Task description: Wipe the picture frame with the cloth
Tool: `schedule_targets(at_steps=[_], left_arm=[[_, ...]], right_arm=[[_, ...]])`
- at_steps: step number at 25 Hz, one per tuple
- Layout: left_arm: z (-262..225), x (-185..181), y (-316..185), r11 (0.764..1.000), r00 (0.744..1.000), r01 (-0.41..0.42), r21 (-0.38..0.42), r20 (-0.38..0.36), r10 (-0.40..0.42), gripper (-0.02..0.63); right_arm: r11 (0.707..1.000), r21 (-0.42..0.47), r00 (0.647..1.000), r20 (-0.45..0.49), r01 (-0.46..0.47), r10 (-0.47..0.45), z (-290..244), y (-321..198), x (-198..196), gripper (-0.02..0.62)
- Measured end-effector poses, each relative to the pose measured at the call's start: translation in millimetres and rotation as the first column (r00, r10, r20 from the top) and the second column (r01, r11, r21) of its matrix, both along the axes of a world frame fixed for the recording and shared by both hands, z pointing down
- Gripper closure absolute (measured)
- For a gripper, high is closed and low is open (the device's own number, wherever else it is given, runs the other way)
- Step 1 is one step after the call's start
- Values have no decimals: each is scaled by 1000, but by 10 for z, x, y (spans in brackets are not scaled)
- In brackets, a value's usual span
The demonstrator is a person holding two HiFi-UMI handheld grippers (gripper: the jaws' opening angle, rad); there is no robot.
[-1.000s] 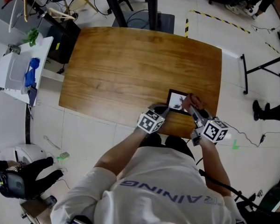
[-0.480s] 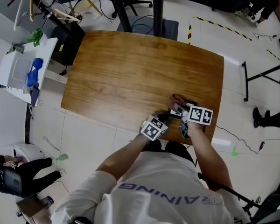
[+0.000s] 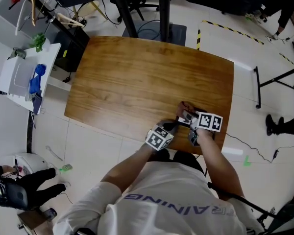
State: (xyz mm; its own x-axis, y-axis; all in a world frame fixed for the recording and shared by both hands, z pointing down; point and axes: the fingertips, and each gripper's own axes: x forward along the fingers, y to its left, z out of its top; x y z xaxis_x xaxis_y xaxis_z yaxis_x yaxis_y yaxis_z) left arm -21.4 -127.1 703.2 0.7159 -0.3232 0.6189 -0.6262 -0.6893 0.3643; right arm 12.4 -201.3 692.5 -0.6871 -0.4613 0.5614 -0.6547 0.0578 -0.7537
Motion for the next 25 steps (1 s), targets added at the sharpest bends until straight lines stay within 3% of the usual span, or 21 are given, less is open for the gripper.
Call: schedule_targets(at_steps=[8,16,25], left_arm=[[10,-32,-123,994,997,75,-82,-10,-76,600],[7,-34,-134,994,997,81,-69,-5,-81,600],[3,-35,-125,995,997,80,-65,-4,-80,600]], right_arm=[[1000,-17,1000,-16,4,-5,26,10,1,477],[1000,-23,999,-49,2,-3,27,54,113,474],[999,-21,994,-103,-33,31,19,187,558,472]])
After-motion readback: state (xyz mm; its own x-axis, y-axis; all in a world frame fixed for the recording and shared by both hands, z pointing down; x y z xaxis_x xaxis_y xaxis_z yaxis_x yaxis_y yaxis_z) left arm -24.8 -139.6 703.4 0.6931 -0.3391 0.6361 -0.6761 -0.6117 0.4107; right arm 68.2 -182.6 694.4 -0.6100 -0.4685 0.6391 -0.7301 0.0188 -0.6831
